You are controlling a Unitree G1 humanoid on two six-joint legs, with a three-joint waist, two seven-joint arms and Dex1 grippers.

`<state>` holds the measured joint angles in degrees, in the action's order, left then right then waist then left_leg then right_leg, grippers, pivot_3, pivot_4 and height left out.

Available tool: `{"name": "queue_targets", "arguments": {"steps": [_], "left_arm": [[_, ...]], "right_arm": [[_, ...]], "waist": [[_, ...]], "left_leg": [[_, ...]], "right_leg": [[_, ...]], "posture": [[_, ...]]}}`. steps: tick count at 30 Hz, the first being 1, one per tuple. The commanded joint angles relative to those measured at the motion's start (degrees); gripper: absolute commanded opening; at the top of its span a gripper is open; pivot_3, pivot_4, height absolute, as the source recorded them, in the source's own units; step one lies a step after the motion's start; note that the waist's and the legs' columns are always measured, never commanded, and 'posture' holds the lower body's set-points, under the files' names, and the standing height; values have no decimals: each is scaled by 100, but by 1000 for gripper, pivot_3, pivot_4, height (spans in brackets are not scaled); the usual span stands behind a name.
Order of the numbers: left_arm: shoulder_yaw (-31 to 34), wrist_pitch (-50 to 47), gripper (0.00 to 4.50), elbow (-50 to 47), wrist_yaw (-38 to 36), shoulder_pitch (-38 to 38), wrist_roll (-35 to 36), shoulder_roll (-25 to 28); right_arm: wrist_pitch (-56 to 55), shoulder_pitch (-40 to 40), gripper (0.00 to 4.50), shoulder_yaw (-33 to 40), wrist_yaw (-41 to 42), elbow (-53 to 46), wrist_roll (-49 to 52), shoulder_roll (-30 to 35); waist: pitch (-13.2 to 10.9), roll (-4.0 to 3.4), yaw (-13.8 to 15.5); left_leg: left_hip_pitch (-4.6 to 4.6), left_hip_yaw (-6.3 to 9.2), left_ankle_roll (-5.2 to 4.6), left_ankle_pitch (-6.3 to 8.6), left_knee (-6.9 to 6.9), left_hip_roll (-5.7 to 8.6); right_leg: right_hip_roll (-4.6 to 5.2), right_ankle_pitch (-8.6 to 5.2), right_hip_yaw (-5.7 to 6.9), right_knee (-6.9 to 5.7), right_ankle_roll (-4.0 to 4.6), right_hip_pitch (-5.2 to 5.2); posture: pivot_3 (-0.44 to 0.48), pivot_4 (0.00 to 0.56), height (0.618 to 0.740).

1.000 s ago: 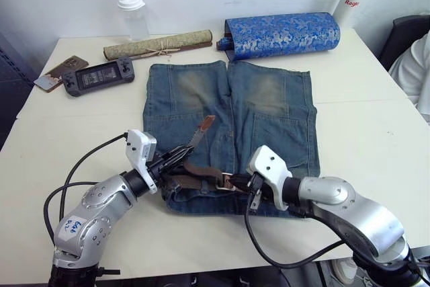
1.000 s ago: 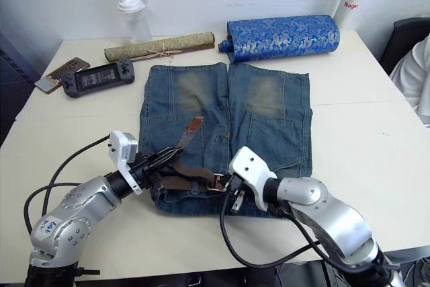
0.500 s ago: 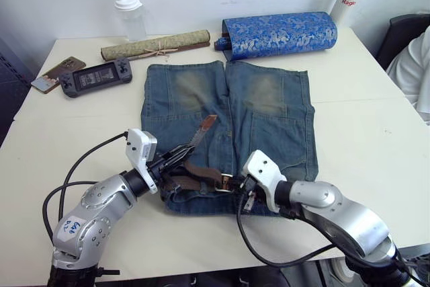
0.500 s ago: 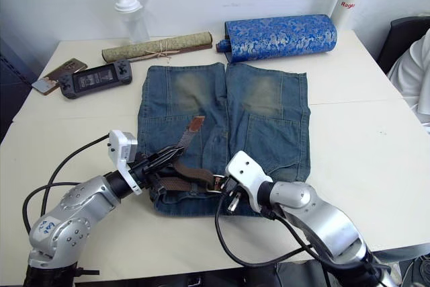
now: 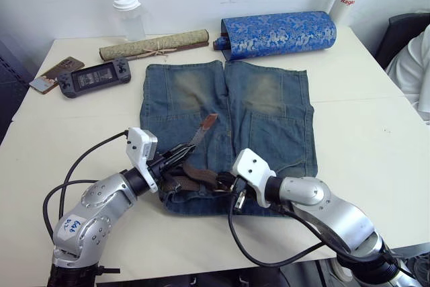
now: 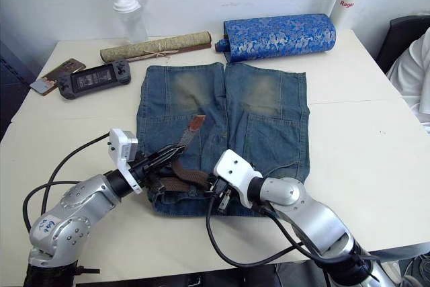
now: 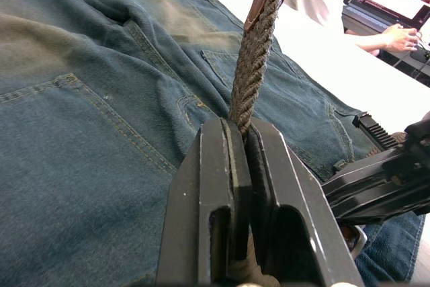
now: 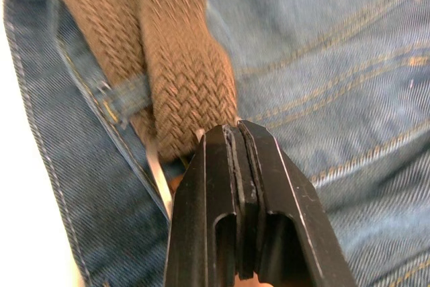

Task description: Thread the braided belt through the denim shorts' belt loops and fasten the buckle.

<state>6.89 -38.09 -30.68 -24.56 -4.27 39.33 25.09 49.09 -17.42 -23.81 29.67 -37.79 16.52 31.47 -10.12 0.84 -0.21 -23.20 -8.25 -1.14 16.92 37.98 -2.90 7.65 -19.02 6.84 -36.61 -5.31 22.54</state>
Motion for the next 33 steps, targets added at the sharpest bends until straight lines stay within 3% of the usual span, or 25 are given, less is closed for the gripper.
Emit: {"name": "queue_targets", "arguments": {"steps": [1,7,12,33], "left_arm": [[138,76,0,-31,-131,72,-30,167],[309,248,0,38,-271,453,-207,362],[466,313,0,78,-355,657,-217,451],[409,352,0,-91,-379,575,-250,497]], "right_arm": [[-503,39,16,-108,230,-81,-326,306],[-390,301,16,616,103,-348,-138,239],[-270,353,16,667,90,-515,-128,169],[-399,199,16,-209,234,120,-583,77]], "waist": [[0,0,2],[-1,-1,4],[-1,-1,7],[-1,-2,0]], "left_leg": [[0,0,0,0,0,1],[0,-2,0,0,-1,0],[0,0,5,4,-1,-6],[0,-1,7,6,-2,-6]], "right_leg": [[0,0,0,1,0,0],[2,0,-1,4,0,0],[2,0,-1,6,1,1],[2,-1,-1,7,2,2]], "posture": [[0,150,717],[0,150,717],[0,150,717],[0,150,717]]}}
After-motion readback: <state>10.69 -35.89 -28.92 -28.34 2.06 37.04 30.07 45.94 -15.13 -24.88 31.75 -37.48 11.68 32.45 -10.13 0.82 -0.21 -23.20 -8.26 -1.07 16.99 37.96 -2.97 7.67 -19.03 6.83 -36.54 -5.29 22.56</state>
